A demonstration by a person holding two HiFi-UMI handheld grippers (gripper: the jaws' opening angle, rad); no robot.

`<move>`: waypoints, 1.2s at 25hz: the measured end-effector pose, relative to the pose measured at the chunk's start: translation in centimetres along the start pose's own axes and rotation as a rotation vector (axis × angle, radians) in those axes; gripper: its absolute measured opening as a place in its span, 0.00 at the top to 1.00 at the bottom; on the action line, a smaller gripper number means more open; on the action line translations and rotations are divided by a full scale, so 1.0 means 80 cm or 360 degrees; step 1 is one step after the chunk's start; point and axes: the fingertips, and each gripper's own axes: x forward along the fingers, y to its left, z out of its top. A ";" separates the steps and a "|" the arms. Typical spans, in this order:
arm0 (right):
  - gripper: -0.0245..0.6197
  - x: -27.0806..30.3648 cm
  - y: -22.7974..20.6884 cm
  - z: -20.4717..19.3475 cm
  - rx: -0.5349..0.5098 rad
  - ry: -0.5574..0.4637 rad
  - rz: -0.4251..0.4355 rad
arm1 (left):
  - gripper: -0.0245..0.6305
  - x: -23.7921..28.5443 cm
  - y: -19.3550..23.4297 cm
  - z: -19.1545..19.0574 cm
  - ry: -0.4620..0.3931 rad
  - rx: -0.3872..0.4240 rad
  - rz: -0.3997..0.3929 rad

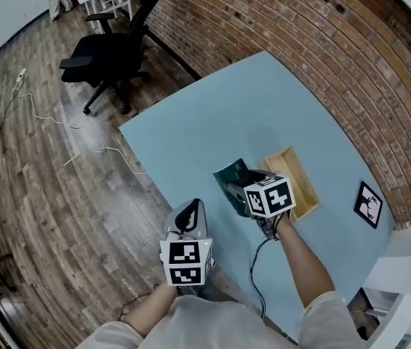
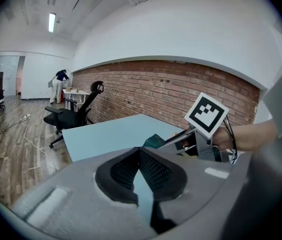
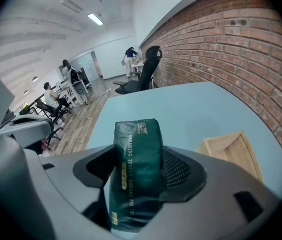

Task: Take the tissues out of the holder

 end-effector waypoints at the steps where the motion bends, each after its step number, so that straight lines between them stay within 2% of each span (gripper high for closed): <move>1: 0.51 0.001 0.000 0.000 -0.0002 -0.0002 0.0001 | 0.95 0.000 0.000 -0.001 0.0003 -0.0001 0.0002; 21: 0.50 0.020 0.004 -0.013 -0.0023 -0.0023 -0.0006 | 0.95 0.005 0.003 -0.011 0.0047 0.0011 0.0032; 30: 0.50 0.022 0.009 -0.012 -0.0040 -0.0066 -0.0018 | 0.95 0.009 0.004 -0.011 0.0056 0.0023 0.0000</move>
